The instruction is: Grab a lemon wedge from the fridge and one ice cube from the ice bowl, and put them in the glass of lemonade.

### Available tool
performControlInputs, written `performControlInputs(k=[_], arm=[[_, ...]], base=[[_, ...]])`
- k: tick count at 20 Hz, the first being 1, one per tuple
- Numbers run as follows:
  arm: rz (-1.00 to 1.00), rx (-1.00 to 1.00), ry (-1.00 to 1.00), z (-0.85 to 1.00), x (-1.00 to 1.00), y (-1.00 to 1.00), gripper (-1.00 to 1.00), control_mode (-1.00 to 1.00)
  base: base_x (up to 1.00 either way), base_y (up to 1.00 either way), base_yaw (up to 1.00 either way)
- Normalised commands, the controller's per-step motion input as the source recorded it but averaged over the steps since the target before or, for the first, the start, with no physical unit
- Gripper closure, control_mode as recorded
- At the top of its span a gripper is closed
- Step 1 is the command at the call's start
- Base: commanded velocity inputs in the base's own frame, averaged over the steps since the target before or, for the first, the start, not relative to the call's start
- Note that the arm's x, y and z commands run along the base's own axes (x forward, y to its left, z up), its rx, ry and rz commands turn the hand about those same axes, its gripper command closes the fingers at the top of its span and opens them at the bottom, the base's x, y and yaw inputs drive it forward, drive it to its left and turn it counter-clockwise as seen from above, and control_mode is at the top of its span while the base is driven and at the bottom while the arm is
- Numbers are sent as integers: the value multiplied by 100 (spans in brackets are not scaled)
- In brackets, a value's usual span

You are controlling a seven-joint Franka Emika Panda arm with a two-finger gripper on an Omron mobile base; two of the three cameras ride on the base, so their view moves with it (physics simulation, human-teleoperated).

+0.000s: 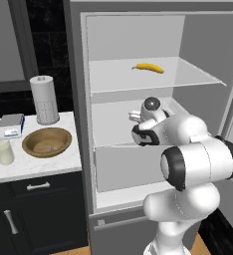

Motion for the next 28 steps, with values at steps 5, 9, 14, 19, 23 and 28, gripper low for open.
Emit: performControlInputs(k=[5,9,14,19,23,28], arm=[[-4,0,6,0,10,0,-100,-100],[-4,0,5,-4,11,0,-100,-100],[-3,0,0,-20,14,0,-100,-100],[-3,4,0,-34,15,0,-100,-100],[-4,7,0,-31,20,0,-100,-100],[-5,9,0,-13,26,0,-100,-100]], base=[[0,0,0],[0,0,0],[0,0,0],[0,0,0],[0,0,0],[0,0,0]])
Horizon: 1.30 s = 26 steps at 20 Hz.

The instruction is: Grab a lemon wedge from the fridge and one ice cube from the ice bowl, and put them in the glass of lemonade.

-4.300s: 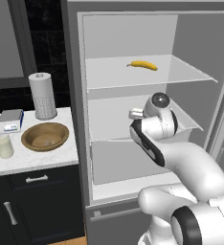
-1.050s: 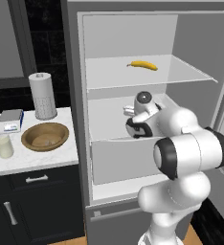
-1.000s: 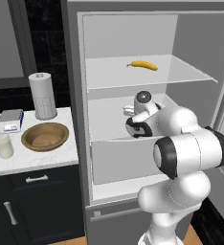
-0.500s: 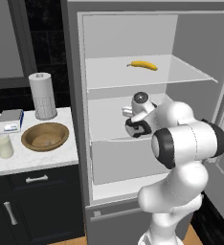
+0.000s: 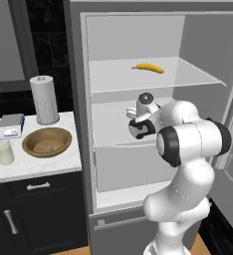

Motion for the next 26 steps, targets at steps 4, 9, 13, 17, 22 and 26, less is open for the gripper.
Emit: performControlInputs(k=[4,9,13,17,22,26], arm=[[-5,5,0,-13,24,0,-100,-100],[-2,0,0,-40,18,0,-100,-100],[-1,0,0,-47,9,0,100,-100],[-1,0,0,-46,0,0,100,-100],[-1,0,0,-52,-7,0,100,-100],[-1,0,0,-49,-6,0,100,-100]], base=[[0,0,0],[0,0,0],[0,0,0],[0,0,0],[0,0,0],[0,0,0]])
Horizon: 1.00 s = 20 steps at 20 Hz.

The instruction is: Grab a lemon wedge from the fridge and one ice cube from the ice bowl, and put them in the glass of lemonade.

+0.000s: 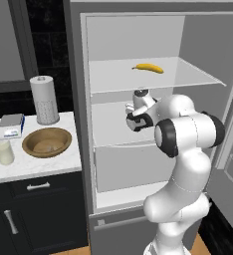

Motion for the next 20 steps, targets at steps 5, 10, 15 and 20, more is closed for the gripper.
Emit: performControlInputs(k=[5,10,15,20], arm=[[-2,0,0,-52,-15,0,100,-100],[-3,0,2,-59,-44,0,100,-100],[0,0,19,-87,-73,18,100,-100],[-2,0,19,-74,-69,26,100,-100]], base=[[0,0,0],[0,0,0],[0,0,0],[0,0,0]])
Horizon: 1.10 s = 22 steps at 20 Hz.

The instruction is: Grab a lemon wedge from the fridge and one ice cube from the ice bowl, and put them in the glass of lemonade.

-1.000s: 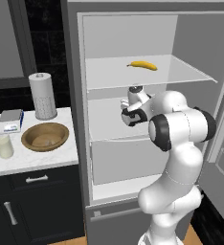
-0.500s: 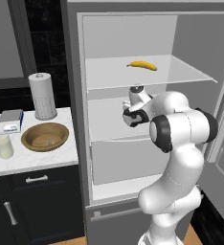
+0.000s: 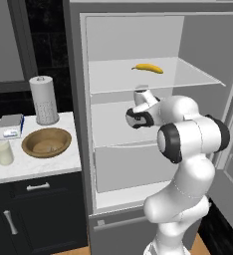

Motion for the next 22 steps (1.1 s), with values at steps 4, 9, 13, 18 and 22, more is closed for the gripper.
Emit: performControlInputs(k=[4,9,13,18,22], arm=[[-1,0,14,-77,-87,41,100,-100],[0,-1,5,-92,-96,48,100,-100],[0,-5,0,-100,-80,50,100,-100],[0,-9,-1,-100,-64,46,100,-100],[0,-5,-7,-83,-89,38,100,-100]], base=[[0,0,0],[0,0,0],[0,0,0],[0,0,0],[0,0,0]])
